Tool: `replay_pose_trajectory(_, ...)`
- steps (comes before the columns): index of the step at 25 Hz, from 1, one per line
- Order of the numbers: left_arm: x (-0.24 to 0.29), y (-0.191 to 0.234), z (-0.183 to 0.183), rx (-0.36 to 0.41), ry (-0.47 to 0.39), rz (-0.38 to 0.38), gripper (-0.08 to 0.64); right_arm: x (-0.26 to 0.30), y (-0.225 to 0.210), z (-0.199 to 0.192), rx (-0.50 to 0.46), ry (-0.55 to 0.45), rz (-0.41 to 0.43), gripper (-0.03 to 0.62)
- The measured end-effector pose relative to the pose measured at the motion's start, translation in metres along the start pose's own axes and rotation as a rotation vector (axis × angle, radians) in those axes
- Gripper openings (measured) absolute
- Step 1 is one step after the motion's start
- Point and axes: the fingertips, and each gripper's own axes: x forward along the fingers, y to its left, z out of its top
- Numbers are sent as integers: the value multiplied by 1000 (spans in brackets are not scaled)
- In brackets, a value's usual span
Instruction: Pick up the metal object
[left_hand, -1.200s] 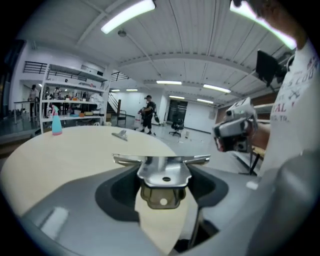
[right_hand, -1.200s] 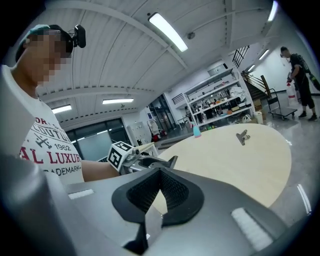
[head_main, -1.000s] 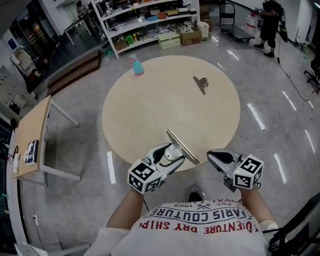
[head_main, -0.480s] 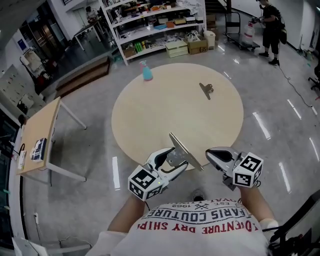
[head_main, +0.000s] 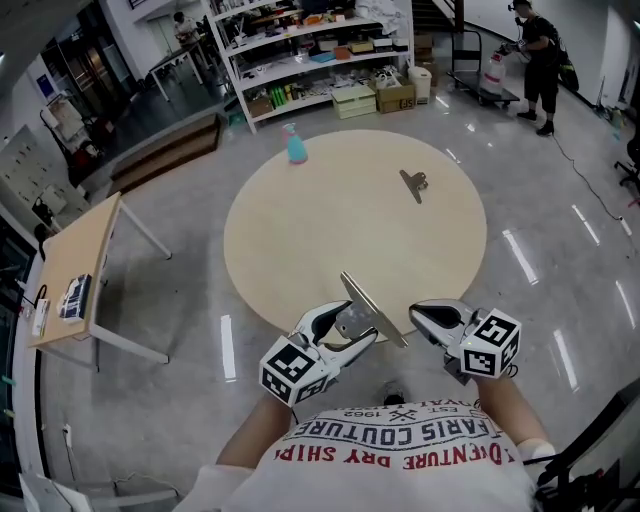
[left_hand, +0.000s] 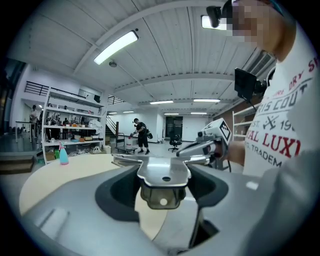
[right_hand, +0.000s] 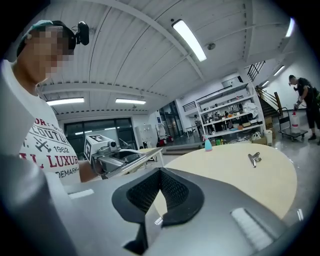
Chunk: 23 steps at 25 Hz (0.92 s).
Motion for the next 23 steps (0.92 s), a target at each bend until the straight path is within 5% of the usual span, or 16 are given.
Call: replay_pose_trajectory(23,-6,-2,-2,-15,-14,20,285,-2,10,-7,-8,15,-8,0)
